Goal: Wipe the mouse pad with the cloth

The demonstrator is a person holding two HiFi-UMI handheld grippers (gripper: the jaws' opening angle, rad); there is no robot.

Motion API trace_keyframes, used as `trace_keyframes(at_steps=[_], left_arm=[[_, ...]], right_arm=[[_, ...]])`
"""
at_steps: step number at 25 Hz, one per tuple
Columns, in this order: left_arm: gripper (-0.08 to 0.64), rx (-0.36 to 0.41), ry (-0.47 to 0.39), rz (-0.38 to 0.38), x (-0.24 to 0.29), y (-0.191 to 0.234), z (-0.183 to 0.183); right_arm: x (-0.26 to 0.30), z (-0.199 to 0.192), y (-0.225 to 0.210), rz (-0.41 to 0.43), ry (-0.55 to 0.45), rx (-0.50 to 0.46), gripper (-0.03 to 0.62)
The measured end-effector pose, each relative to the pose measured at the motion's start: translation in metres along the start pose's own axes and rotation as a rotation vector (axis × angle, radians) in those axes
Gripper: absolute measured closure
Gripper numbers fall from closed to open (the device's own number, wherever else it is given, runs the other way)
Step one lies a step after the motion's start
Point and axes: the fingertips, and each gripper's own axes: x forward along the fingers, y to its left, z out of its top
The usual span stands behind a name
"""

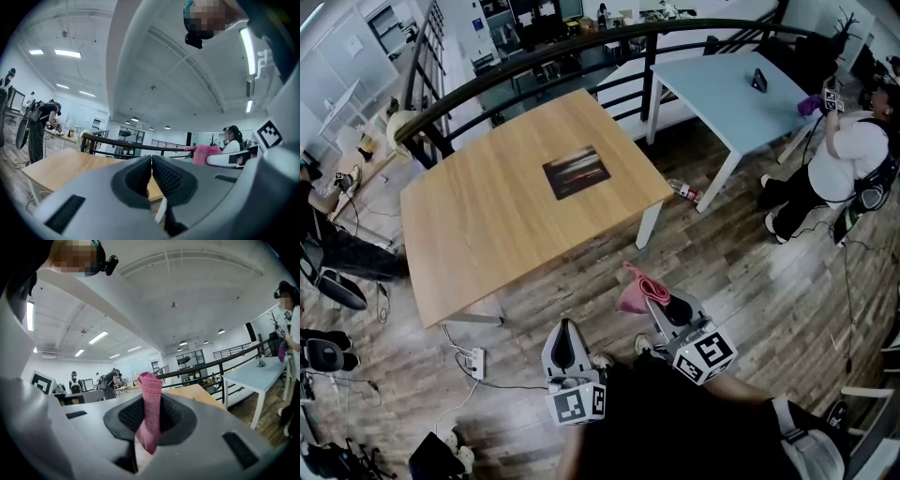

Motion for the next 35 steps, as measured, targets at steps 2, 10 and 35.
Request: trace_keyframes(at_steps=[2,10,35], left_arm=[[0.535,-0.001,0.001,0.0,0.002,-0.003,-0.001],[0.535,-0.001,0.01,0.012,0.013,-0.023,-0.007],[0.535,-0.005,0.055,0.076,0.128,-0.002,-0.039]], right_arm=[[-0.001,0.002,-0.003,0.002,-0.009,0.012,0.528],[-0.007,0.004,-0.022,0.023,-0.01,0.019,0.526],[0.071,-0.005,-0.104,0.039,0.039,0.036,0.526]])
